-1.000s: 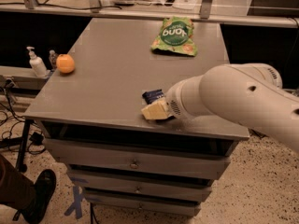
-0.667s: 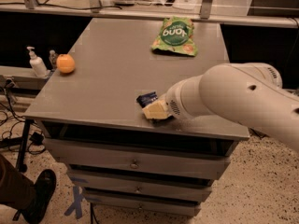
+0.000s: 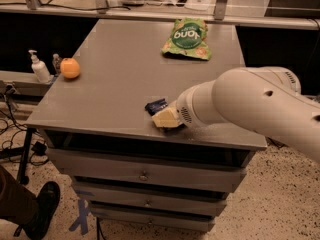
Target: Move rxbar blueberry near green rice chip bag
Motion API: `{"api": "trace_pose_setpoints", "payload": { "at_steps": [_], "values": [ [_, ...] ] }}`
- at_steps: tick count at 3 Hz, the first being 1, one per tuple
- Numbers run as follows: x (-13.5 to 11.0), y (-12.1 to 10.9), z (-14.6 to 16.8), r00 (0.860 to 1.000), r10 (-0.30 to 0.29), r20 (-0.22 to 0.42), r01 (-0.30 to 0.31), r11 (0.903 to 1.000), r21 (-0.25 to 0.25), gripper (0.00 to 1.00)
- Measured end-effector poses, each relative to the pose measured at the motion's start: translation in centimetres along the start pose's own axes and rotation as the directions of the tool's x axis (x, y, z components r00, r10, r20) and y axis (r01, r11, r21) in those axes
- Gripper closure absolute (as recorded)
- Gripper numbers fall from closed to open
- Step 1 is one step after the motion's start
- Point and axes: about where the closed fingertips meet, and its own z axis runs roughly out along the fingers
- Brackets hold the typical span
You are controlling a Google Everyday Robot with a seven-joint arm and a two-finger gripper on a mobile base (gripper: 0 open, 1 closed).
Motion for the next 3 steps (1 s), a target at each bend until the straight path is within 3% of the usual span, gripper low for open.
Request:
{"api": "trace_pose_setpoints", "payload": {
  "at_steps": [1,2,3],
  "values": [
    [0.0,0.0,0.0,1.0,0.0,0.0,0.0,1.0,0.0,1.0],
    [-1.3,-3.4,-2.3,0.999,0.001,0.037,-0.002,0.9995,0.03,1.0],
    [-3.4,-9.1,-6.9,0.993,0.008,0.115,-0.016,0.9978,0.064,1.0]
  ]
}}
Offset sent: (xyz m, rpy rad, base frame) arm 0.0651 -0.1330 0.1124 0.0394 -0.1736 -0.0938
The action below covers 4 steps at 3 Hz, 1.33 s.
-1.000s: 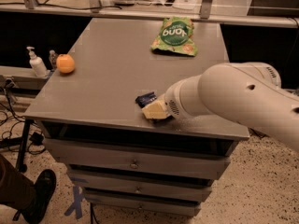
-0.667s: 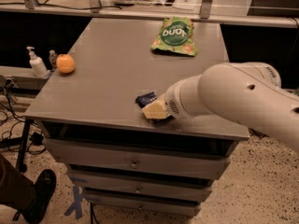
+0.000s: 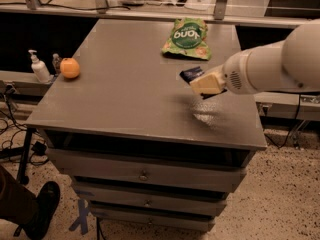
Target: Move rxbar blueberry near green rice chip bag
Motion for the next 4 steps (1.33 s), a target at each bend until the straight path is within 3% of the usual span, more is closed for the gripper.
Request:
{"api": "trace_pose_setpoints", "payload": {
  "at_steps": [1,2,4],
  "values": [
    [-1.6,-0.5,-0.9,0.999,-0.017,0.03,0.017,0.9998,0.009,1.0],
    [-1.6,-0.5,-0.9,0.999,-0.017,0.03,0.017,0.9998,0.009,1.0],
    [-2.0,-5.4,0.0,0.994,-0.09,0.066,0.086,0.9943,0.064,1.0]
  ]
}}
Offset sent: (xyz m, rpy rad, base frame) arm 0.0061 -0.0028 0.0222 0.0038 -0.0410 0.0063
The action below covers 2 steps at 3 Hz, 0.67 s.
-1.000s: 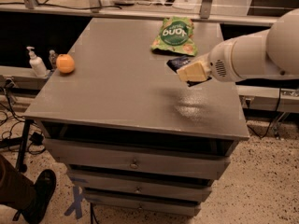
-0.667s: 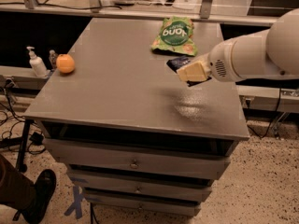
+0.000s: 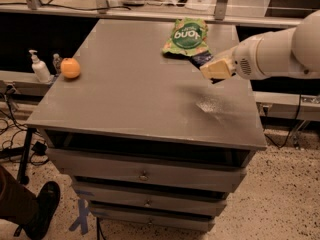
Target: Move rxbar blueberry near green rice chip bag
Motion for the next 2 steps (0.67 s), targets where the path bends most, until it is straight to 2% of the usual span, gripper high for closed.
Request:
{"api": "trace_pose_setpoints", "payload": {
  "at_steps": [2],
  "values": [
    [-0.1,-5.8,2.1,0.996,-0.089,0.009,0.089,0.996,0.001,1.0]
  ]
}}
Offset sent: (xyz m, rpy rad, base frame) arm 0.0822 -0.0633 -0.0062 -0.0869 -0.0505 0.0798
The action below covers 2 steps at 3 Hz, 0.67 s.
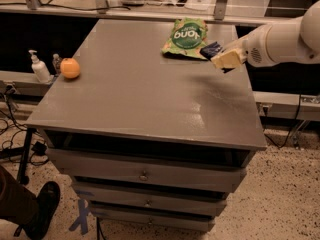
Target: Move rxbar blueberry near green rice chip bag
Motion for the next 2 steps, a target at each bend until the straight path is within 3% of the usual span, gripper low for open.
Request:
{"api": "trace_pose_setpoints", "payload": {
  "at_steps": [2],
  "values": [
    [1.3,-3.8,3.9,0.997,-0.065,-0.033,0.063,0.9962,-0.06,1.0]
  ]
}}
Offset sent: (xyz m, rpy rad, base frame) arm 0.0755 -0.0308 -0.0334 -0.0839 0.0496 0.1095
